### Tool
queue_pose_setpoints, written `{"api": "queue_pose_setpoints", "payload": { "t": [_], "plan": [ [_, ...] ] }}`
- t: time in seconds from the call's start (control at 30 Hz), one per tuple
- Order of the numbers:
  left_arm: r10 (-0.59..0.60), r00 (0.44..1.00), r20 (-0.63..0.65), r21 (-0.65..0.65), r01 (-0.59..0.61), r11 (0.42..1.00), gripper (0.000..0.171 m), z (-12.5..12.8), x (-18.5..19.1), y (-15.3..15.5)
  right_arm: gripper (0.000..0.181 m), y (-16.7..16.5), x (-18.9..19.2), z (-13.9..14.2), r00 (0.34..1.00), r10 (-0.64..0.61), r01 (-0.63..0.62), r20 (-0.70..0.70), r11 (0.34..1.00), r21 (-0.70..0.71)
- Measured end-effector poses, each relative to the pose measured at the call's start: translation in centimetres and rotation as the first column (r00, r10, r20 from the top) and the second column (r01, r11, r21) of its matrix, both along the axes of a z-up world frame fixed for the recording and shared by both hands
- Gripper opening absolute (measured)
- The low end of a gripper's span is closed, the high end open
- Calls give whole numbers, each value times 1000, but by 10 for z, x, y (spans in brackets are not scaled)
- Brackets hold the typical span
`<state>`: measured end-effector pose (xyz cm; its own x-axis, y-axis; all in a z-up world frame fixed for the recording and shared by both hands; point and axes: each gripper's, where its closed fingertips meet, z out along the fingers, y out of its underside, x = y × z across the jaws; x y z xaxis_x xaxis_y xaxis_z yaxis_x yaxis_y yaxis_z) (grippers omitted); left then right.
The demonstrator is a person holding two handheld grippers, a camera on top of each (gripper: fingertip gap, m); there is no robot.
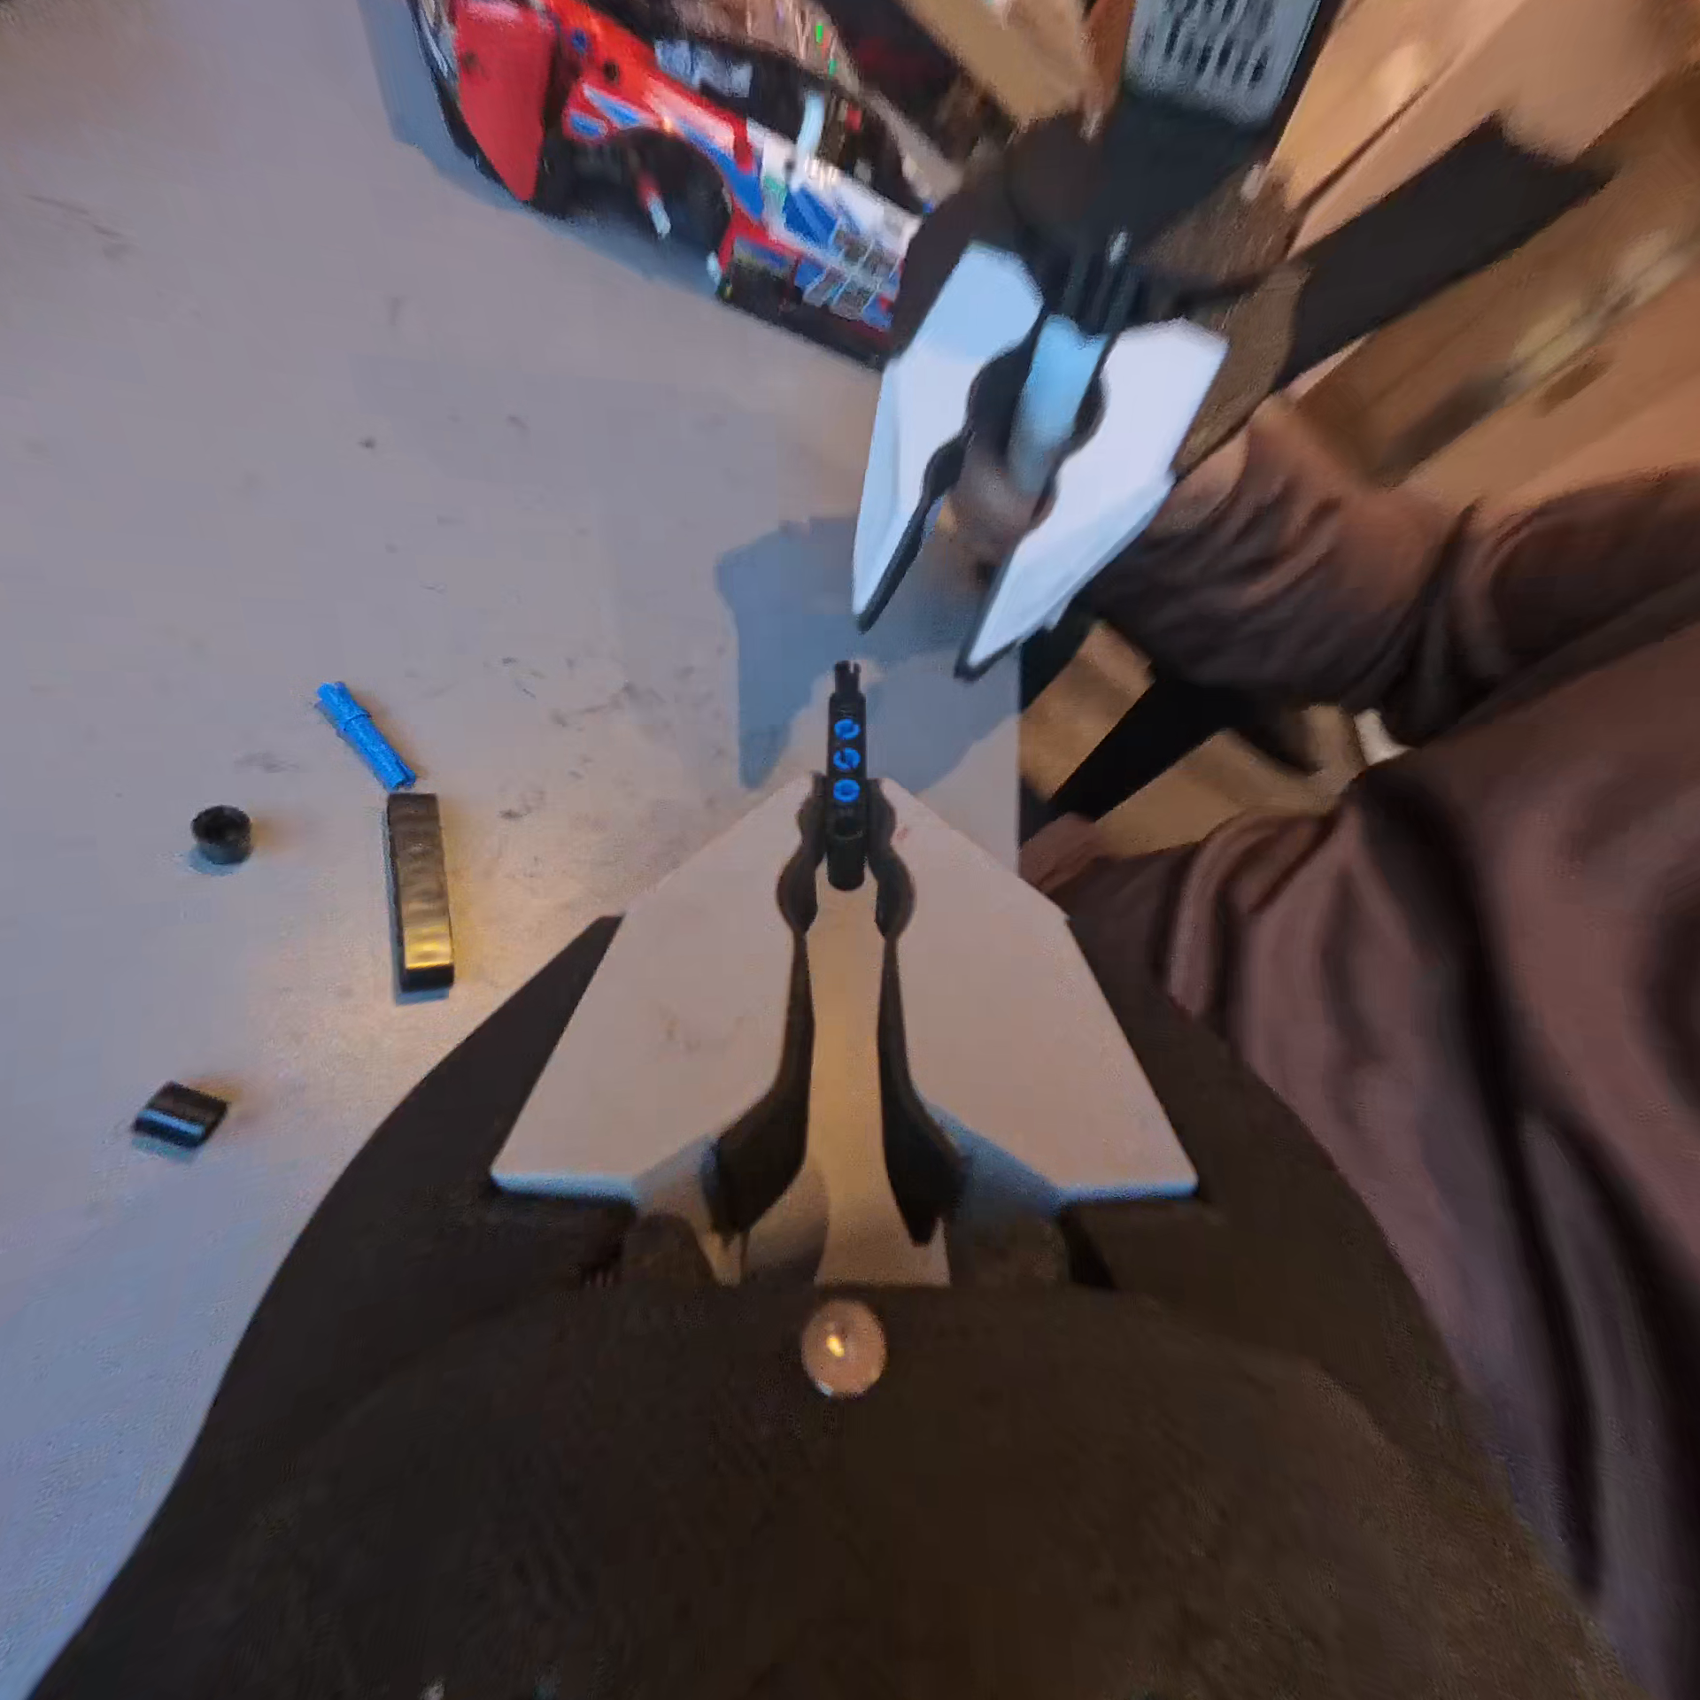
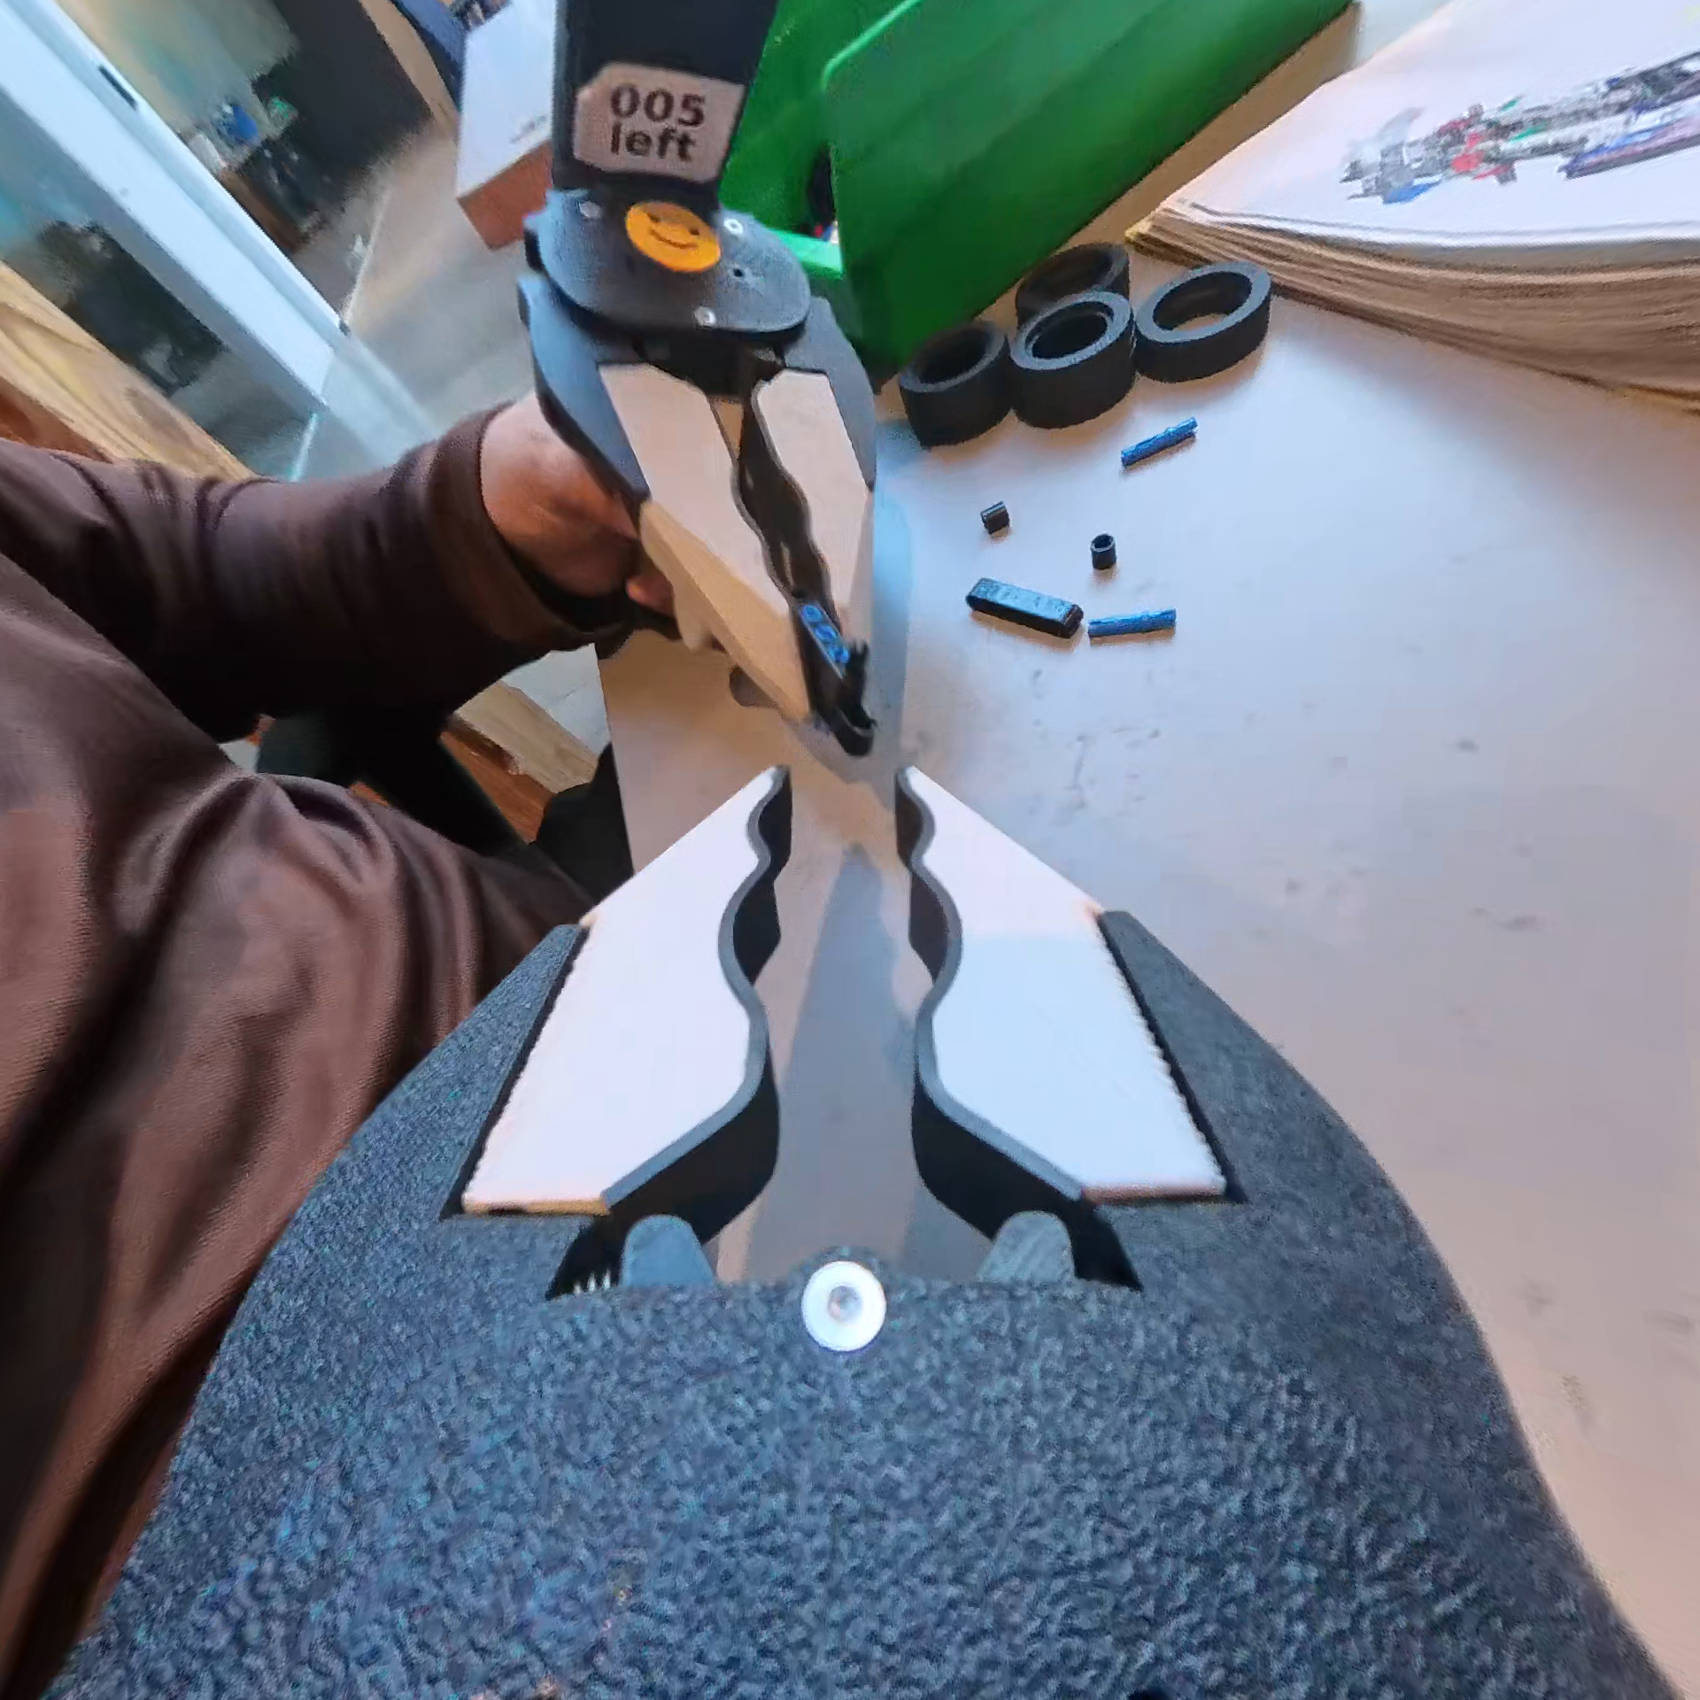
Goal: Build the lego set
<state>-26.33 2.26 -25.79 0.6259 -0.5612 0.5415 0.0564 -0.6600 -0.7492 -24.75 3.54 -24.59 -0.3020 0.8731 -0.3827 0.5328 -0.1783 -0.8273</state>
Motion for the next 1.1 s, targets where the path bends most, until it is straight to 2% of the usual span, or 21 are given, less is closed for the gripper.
{"api": "queue_pose_setpoints", "payload": {
  "t": [0.07, 0.13, 0.23, 0.27, 0.43, 0.5, 0.57, 0.63, 0.7, 0.73, 0.83, 0.87, 0.97, 1.1],
  "plan": [
    [4, 998, 66, -19, -3, 1000, 5, 4, 0, -2, 22, 0, -2, -5, 1000, -17, 17, -7, 1000, 19],
    [-12, 998, 67, -32, 14, 999, 5, 3, 5, -4, 22, -4, -4, -2, 1000, -9, 10, -24, 1000, 12],
    [-57, 986, 159, 4, 57, 998, 5, 16, 19, -8, 22, -11, -5, 2, 999, 28, -28, -25, 999, -16],
    [-51, 985, 163, 5, 51, 999, 5, 16, 20, -7, 14, -14, -4, 3, 999, 41, -42, -28, 999, -12],
    [-50, 997, 60, 95, 44, 995, 8, 17, 22, -3, 8, -13, 5, 9, 996, 47, -41, -73, 996, 85],
    [2, 999, -43, 131, 4, 991, 21, 12, 14, 3, 8, 0, 7, 13, 995, -9, 27, -100, 983, 183],
    [92, 980, -178, 151, -65, 986, 25, 1, -5, 11, 8, 21, 11, 9, 992, -74, 107, -98, 916, 386],
    [150, 957, -246, 180, -107, 978, 25, -2, -17, 14, 7, 40, 16, -4, 991, -118, 129, -61, 761, 636],
    [162, 955, -250, 200, -113, 973, 22, 0, -18, 15, 7, 39, 19, -16, 994, -109, 88, -23, 642, 761],
    [165, 953, -255, 202, -115, 973, 21, -1, -19, 15, 8, 32, 18, -23, 996, -89, 56, 0, 629, 775],
    [177, 957, -231, 216, -127, 968, 20, 3, -21, 16, 28, 3, 17, -35, 999, -3, -35, 53, 708, 705],
    [180, 961, -210, 223, -132, 966, 20, 6, -22, 15, 29, -1, 18, -35, 998, 9, -44, 54, 726, 686],
    [191, 970, -153, 255, -149, 956, 19, 15, -25, 13, 34, 2, 20, -25, 1000, 2, -9, 12, 792, 610],
    [226, 958, -174, 285, -171, 943, 23, 16, -30, 14, 33, 24, 30, -17, 997, -73, 75, -24, 869, 489]
  ]
}}
